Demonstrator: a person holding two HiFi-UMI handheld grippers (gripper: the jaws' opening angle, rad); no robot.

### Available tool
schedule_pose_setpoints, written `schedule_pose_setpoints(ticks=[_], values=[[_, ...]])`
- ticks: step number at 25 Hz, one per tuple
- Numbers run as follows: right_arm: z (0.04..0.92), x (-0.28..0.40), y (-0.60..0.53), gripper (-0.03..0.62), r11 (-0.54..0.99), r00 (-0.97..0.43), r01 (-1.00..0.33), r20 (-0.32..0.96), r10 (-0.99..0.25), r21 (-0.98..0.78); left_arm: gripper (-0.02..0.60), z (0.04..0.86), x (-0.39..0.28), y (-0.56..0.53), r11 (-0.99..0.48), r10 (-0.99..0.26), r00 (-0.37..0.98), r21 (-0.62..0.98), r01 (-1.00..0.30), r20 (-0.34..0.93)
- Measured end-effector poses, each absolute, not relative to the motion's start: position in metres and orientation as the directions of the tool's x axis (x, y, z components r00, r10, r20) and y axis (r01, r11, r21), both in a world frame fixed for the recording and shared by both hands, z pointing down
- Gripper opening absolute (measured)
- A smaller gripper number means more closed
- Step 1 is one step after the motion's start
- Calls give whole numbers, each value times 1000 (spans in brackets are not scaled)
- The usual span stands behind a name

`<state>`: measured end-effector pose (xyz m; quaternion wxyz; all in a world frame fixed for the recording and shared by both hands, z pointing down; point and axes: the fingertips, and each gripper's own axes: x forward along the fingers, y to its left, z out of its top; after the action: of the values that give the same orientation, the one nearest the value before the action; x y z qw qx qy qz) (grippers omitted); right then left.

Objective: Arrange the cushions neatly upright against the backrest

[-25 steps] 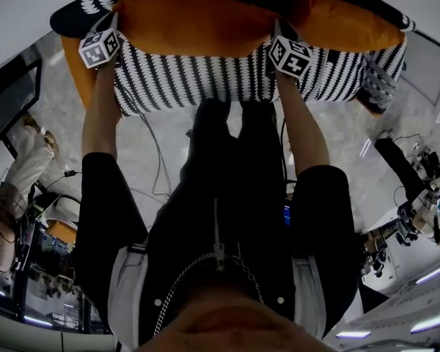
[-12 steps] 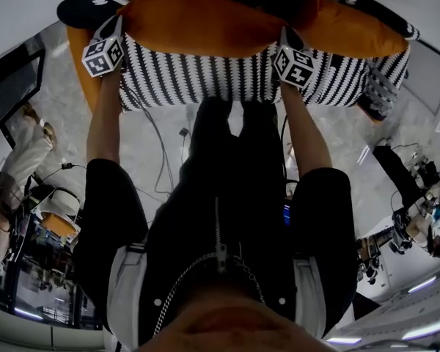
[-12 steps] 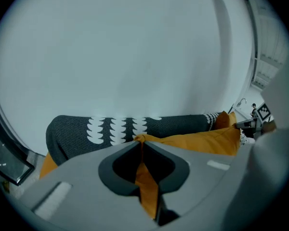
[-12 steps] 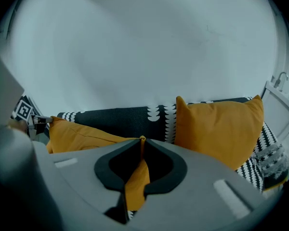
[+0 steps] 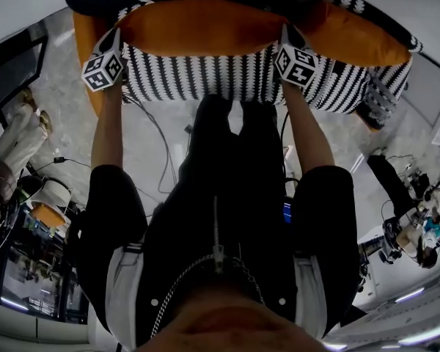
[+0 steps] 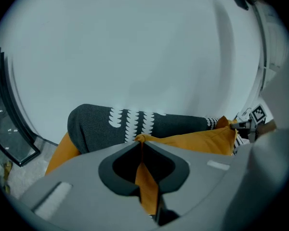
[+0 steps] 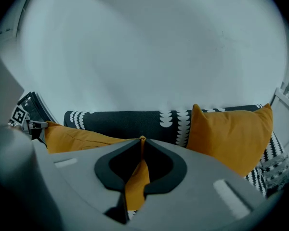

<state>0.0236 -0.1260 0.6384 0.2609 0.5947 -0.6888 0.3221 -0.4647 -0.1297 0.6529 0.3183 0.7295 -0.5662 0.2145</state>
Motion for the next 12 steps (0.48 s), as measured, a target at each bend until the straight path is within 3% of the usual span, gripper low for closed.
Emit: schedule_pose_setpoints(ticks=[12], values=[[638,-30,-183,31,207,-239,-969,728,-642,-135,28,651,-517,-159,-98,-707,202,189,-977,678]])
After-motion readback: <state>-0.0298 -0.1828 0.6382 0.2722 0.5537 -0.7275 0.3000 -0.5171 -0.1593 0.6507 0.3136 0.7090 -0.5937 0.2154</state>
